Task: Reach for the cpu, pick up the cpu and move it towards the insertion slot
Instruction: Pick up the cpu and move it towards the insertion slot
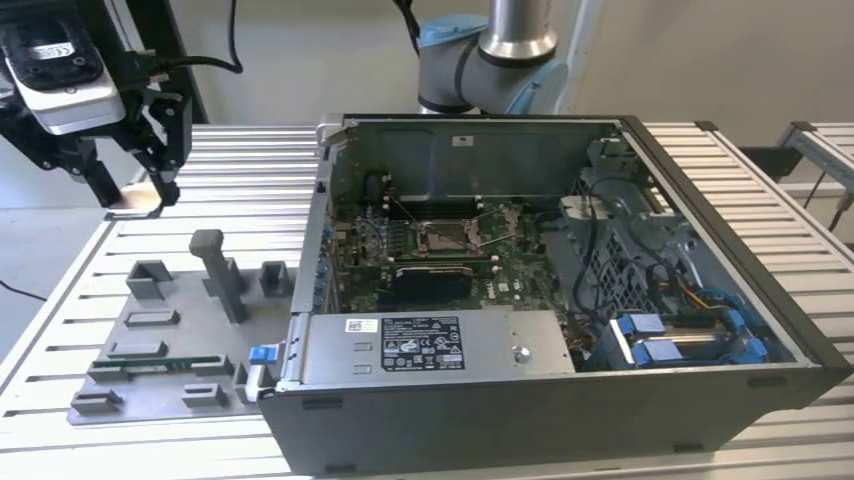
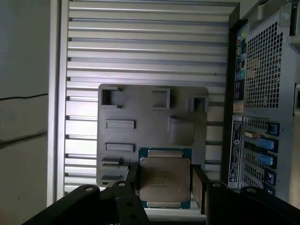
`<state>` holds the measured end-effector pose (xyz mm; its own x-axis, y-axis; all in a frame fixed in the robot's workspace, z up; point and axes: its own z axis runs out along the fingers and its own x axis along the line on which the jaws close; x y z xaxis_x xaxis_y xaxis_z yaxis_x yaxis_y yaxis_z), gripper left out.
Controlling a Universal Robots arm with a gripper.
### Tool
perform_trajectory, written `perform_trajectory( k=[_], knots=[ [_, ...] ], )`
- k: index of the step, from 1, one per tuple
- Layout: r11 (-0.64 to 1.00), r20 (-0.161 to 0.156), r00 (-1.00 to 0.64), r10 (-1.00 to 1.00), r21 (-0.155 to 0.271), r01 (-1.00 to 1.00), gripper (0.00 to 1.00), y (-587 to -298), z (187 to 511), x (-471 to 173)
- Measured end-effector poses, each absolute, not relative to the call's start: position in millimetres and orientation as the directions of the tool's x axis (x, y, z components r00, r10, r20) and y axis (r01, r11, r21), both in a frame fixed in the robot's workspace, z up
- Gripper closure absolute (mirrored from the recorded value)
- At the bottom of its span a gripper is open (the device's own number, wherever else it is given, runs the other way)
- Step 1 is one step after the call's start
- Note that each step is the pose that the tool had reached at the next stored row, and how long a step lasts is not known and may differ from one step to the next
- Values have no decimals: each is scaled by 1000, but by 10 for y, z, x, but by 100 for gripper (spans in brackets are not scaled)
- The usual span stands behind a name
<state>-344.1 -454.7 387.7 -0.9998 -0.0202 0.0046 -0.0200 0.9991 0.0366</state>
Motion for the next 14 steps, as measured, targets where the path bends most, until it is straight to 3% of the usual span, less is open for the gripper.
perform_trajectory(
  k=[14],
  knots=[
    [999, 5, -1000, -20, 36, -20, 100, -4547, 3877, -3324]
  ],
)
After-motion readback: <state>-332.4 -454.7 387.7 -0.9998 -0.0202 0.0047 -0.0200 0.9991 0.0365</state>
